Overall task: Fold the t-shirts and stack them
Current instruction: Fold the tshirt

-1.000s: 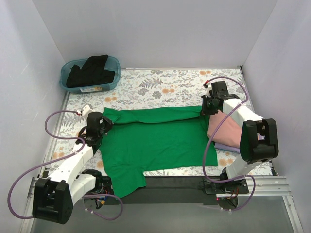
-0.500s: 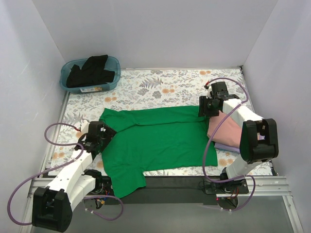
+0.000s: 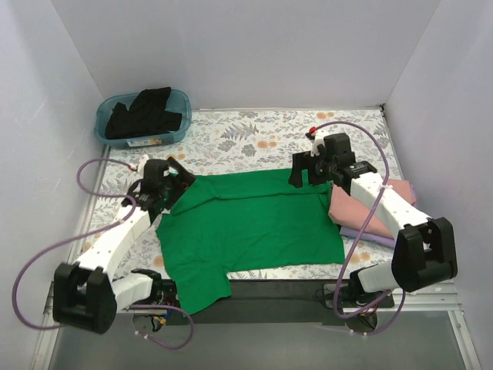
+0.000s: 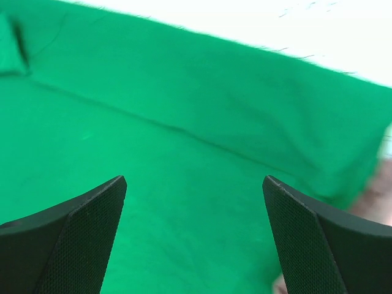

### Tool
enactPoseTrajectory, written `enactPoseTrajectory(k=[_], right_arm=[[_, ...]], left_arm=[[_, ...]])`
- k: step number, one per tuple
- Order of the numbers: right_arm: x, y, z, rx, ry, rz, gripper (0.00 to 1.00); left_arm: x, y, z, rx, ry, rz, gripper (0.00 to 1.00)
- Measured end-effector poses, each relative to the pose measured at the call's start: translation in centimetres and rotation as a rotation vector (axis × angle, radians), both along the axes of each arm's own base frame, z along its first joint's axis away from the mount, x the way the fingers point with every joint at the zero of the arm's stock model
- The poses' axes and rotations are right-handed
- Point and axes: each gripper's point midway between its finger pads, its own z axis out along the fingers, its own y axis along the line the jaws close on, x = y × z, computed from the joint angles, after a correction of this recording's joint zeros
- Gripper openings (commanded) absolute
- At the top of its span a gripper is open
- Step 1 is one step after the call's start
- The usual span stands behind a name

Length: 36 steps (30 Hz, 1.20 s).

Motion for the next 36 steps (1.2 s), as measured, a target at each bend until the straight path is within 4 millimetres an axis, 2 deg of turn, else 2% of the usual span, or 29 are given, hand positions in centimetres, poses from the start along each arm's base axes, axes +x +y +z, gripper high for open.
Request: enactPoseTrajectory(k=[2,4,7,11,16,19,20,23,26,27,30,36], right_arm=[[-0.7,1.2,-0.9,0.025,0.014,0.037,0.98],[-0.8,1.6,-2.5,0.031,0.045,0.044,0.98],[-0.3,1.8,-4.5,0.028,0.088,0.034,0.98],[0.2,1.5,-7.2,0.007,0.149,0.001,0.98],[0.2,0.9,-9.3,-0.025,0.199,-0.047,0.98],[0.3,0.6,-9.8,-0.035,0.201,-0.073,0.99],[0.3,0.5,-10.1,-0.04,0.2,-0.081,0.98],[0.3,0.2,-10.6,-0.046,0.203,-0.093,0.98],[0.5,0.2,-10.7,-0.046,0.188,-0.097,0.98],[0.6,0.2,-10.7,-0.046,0.183,-0.098,0.98],[0.8,0.3,-10.7,-0.04,0.169,-0.098,0.98],[1.0,0.3,-10.8,-0.036,0.153,-0.098,0.98]], left_arm=[[1.6,-1.7,-1.1,0.03,0.034,-0.064,0.9],[3.0,-3.2,-1.9,0.06,0.057,-0.115,0.89],[4.5,-5.2,-2.9,0.099,0.078,-0.178,0.78],[5.5,-6.6,-4.8,0.151,0.111,-0.214,0.67],[5.8,-6.6,-7.6,0.246,0.199,-0.196,0.59],[5.7,-6.2,-8.9,0.3,0.247,-0.172,0.5],[5.7,-6.0,-9.3,0.316,0.262,-0.163,0.43],[5.6,-5.8,-10.0,0.345,0.29,-0.147,0.36],[5.2,-5.6,-10.6,0.371,0.312,-0.133,0.25],[5.1,-5.5,-10.7,0.377,0.316,-0.128,0.16],[4.8,-5.4,-10.8,0.388,0.322,-0.113,0.0],[4.3,-5.5,-10.6,0.401,0.326,-0.102,0.0]])
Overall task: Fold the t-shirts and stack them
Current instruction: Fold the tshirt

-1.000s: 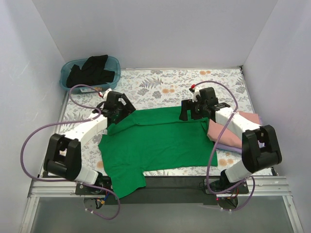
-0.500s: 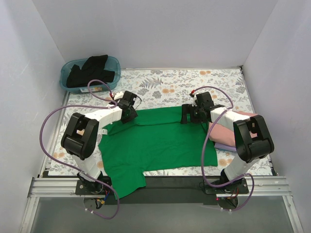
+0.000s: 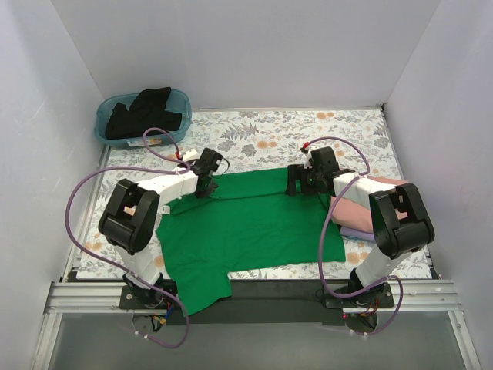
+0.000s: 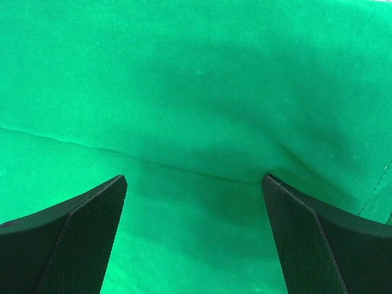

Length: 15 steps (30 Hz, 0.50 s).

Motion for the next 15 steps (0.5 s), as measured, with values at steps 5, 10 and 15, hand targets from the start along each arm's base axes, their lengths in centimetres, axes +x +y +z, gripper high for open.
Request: enactPoseTrajectory(k=[5,10,15], right_arm=[[0.1,0.0,0.0,0.003,-0.009,-0.001,0.98],[0.3,0.1,0.0,0.004,-0.015,-0.001,0.98],[0.4,0.1,0.0,0.004,-0.018,-0.003,0.98]], left_arm=[[-1.2,-0.7,0.6,-0.006,0.0,0.018,0.0],[-3.3,-1.4,1.4,-0.018,-0.001,0.059,0.0],[-6.1,-1.0,0.6,-0.034,0.031,0.102,0.21]])
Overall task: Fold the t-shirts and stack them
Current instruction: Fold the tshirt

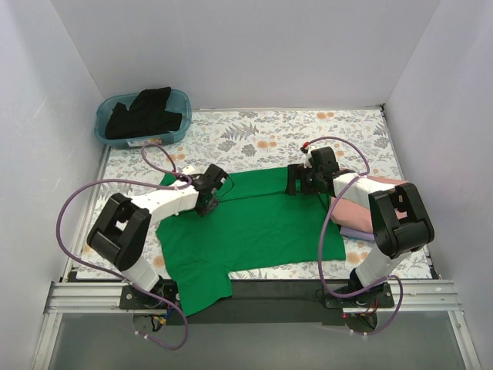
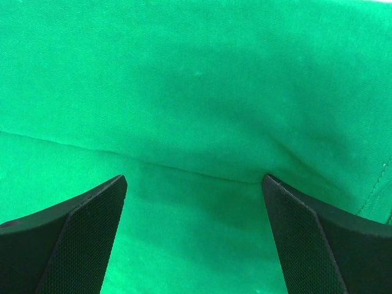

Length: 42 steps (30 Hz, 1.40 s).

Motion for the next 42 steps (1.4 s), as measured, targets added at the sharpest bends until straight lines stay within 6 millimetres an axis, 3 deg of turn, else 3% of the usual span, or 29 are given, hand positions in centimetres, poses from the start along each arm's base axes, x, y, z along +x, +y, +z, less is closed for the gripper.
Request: enactPoseTrajectory(k=[4,8,9,10,12,17,21,26,30,36,40,42], right_arm=[[0.1,0.0,0.0,0.001,-0.004,0.0,0.98],[0.2,0.0,0.0,0.001,-0.005,-0.001,0.98],[0.2,0.0,0.0,0.001,-0.005,-0.001,0.98],[0.2,0.0,0.0,0.001,-0.007,-0.002,0.98],[0.3,0.0,0.0,0.003,-0.008,-0.003,0.98],[0.4,0.0,0.0,0.005,-0.012,-0.005,0.98],[0.4,0.0,0.0,0.005,-0.012,-0.004,0.98],[0.5,0.0,0.0,0.007,-0.013,-0.004,0.98],[0.5,0.0,0.0,0.005,-0.015,-0.001,0.98],[0.5,-0.1,0.0,0.009,-0.013,-0.002,0.98],[0.5,-0.1,0.0,0.013,-0.012,-0.002,0.98],[0.5,-0.2,0.0,0.014,-0.012,-0.002,0.98]], left_arm=[[-2.1,0.3,-1.0,-0.015,0.037,0.014,0.39],[-3.9,-0.5,-0.5,-0.052,0.045,-0.019,0.55],[-4.2,-0.7,0.0,-0.065,0.036,-0.032,0.61],[-4.4,-1.0,0.8,-0.081,0.024,-0.044,0.76],[-4.4,-1.5,2.6,-0.117,-0.02,-0.07,0.92],[-2.5,-1.3,8.3,-0.163,-0.211,-0.084,0.94],[0.8,-0.6,10.2,-0.136,-0.298,-0.052,0.95],[6.3,1.8,7.5,-0.056,-0.256,0.024,0.95],[8.6,2.4,4.0,-0.001,-0.181,0.035,0.95],[7.3,2.6,0.7,0.032,-0.078,0.035,0.96],[4.7,3.6,-0.7,0.045,-0.025,0.047,0.96],[3.6,3.8,-0.5,0.025,-0.025,0.047,0.96]])
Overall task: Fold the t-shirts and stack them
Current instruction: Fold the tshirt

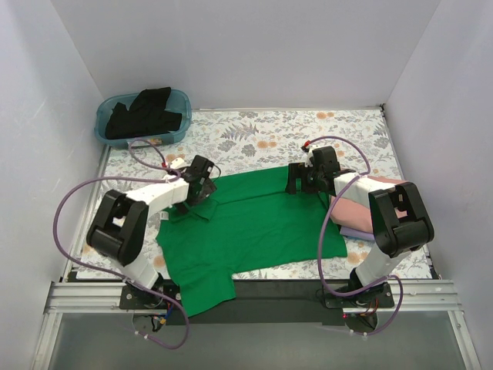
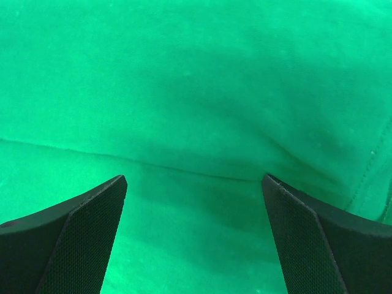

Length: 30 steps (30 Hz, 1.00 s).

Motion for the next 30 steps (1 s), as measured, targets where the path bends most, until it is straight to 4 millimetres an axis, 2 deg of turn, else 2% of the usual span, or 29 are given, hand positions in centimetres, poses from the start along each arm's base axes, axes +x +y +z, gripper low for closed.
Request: enactPoseTrajectory(k=[7,10,15,20,25,28,30], right_arm=[[0.1,0.0,0.0,0.005,-0.001,-0.001,0.98],[0.1,-0.1,0.0,0.006,-0.001,-0.001,0.98],[0.1,0.0,0.0,0.008,-0.001,0.0,0.98],[0.1,0.0,0.0,0.014,0.0,0.004,0.98],[-0.3,0.4,0.3,0.021,-0.001,0.037,0.98],[-1.5,1.4,0.8,0.021,0.008,0.073,0.98],[-2.9,3.5,2.1,0.031,-0.009,0.132,0.98]], left_arm=[[-5.8,-0.6,1.7,-0.093,-0.005,-0.068,0.96],[-7.7,-1.2,2.4,-0.13,-0.004,-0.11,0.96],[-9.8,-0.8,2.5,-0.159,0.022,-0.126,0.97],[-9.1,-1.3,4.4,-0.186,-0.035,-0.143,0.98],[-6.3,-1.8,7.6,-0.187,-0.139,-0.13,0.98],[-4.6,-0.7,8.3,-0.181,-0.188,-0.085,0.98],[-3.3,1.1,7.8,-0.175,-0.195,-0.026,0.98]])
